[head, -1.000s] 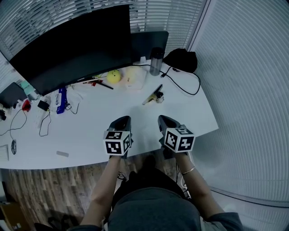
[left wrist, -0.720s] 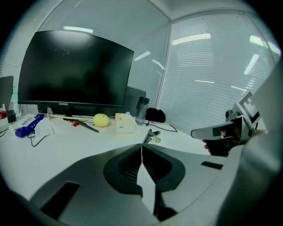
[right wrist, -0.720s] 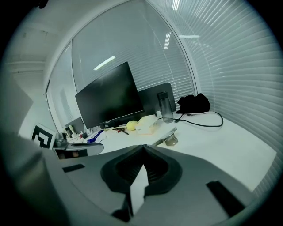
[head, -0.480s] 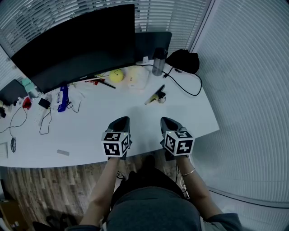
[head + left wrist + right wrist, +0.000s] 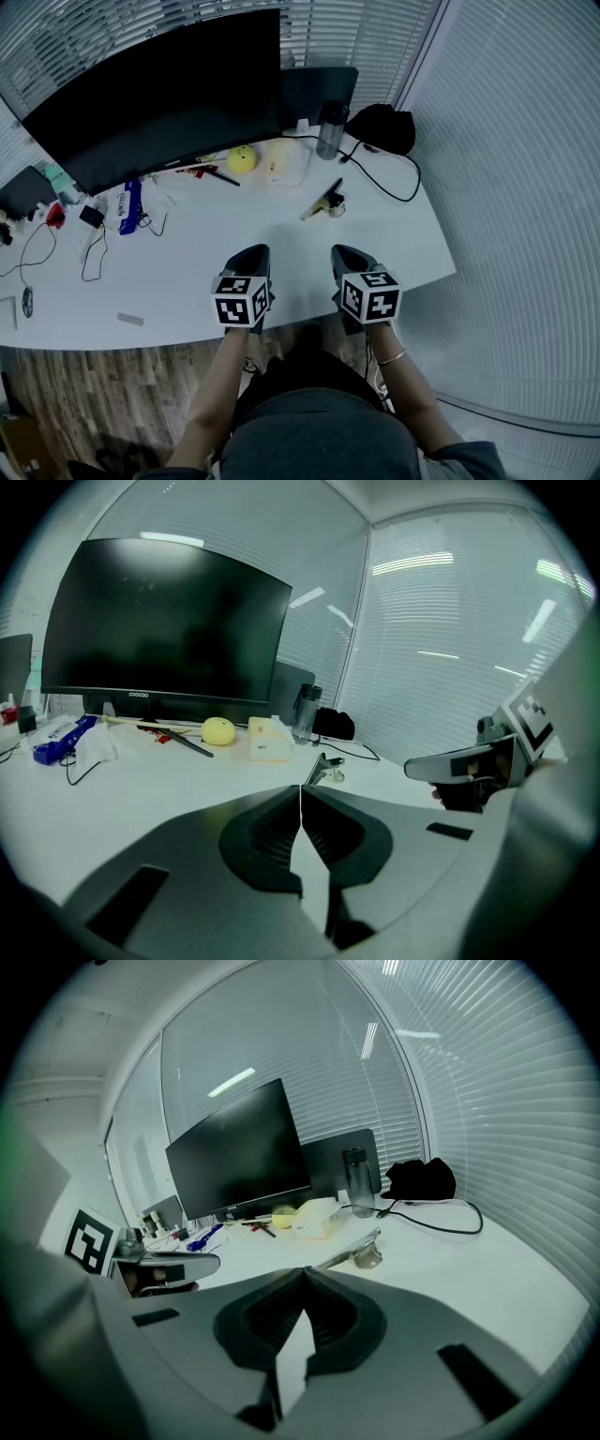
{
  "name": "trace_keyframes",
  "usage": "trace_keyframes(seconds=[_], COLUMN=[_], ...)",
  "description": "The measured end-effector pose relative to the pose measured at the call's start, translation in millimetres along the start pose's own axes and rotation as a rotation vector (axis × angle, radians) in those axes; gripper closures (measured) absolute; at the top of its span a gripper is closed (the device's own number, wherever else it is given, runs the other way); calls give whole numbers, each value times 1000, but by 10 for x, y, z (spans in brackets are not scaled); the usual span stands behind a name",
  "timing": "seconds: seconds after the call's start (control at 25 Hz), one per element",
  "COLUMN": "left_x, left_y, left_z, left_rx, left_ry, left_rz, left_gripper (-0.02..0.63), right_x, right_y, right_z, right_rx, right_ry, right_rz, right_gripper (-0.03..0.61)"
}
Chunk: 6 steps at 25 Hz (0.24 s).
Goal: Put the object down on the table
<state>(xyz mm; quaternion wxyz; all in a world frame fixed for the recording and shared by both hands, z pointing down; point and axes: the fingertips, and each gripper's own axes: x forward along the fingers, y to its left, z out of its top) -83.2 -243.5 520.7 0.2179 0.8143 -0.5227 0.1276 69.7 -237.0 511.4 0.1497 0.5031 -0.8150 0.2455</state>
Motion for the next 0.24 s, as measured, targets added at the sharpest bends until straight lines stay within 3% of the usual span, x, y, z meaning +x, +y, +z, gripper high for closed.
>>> trace_keyframes(seconds=[0.24], left_x=[57], left_y=[-10], left_z=[16], left_rx=[2], left_ry=[3], left_rz=[9], left_gripper=[589], right_x=[60], right_y=[-77], right_z=[-21], right_rx=[5], right_ry=[23], right_rz=[-3], right_gripper=[577])
